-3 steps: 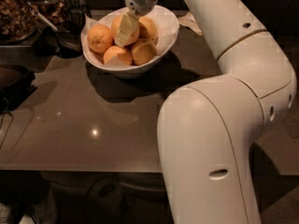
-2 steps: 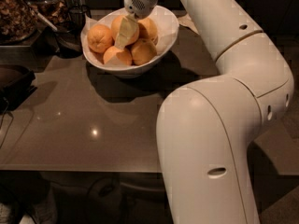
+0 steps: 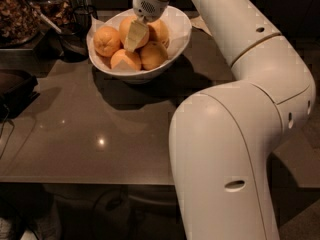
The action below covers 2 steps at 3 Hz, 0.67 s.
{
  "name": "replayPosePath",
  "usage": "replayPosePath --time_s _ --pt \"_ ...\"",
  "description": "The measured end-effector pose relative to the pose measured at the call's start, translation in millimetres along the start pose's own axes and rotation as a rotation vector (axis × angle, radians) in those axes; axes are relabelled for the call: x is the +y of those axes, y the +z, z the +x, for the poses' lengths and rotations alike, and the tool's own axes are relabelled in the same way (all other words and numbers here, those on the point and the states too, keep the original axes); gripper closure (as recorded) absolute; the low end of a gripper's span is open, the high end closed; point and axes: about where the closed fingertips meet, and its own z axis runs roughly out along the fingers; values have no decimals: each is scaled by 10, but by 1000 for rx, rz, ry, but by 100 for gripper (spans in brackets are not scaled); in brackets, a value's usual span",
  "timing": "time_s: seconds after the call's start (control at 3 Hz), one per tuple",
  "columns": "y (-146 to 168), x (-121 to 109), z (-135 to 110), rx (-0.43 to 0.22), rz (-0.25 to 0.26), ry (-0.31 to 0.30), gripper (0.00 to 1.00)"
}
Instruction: Pick orange from white bowl
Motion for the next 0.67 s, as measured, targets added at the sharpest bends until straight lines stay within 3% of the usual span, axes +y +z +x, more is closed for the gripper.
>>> replayPosePath --time_s 0.33,0.67 --pt "0 0 0 0 0 0 92" --pt "-216 37 -112 -90 16 -25 100"
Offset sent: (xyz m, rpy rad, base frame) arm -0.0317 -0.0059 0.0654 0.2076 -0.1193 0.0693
